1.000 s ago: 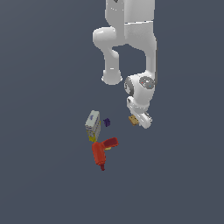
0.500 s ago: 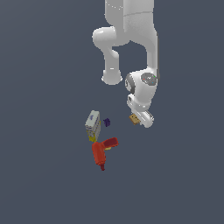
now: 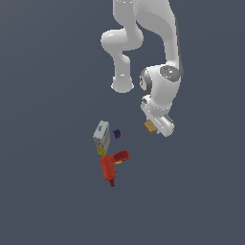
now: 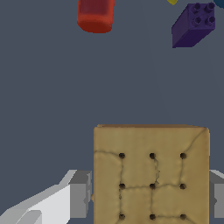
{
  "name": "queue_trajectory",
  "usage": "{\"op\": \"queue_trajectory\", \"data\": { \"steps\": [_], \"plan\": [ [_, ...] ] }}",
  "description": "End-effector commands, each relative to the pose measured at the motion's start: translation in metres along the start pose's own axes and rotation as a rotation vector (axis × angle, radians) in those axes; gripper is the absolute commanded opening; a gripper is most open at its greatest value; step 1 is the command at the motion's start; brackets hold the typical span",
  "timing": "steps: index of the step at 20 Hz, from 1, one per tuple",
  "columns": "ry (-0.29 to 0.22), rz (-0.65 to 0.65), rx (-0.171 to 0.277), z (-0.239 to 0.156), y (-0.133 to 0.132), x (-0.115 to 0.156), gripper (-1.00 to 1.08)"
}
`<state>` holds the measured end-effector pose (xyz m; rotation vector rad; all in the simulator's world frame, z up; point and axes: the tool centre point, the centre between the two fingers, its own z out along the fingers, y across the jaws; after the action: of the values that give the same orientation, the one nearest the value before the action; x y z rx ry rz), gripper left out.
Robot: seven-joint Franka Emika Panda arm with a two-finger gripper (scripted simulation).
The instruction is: Pick up a designated object from a clutter of objects.
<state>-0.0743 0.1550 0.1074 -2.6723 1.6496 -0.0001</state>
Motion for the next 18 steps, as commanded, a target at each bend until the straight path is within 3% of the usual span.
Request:
{"op": "queue_trajectory", "data": {
  "steps": [1, 18],
  "plan": [
    [-0.001, 0.0, 0.001, -0.023, -0.008, 0.003, -1.0],
    [-0.002, 0.0, 0.0, -0.177, -0.064, 0.03, -1.0]
  ]
}}
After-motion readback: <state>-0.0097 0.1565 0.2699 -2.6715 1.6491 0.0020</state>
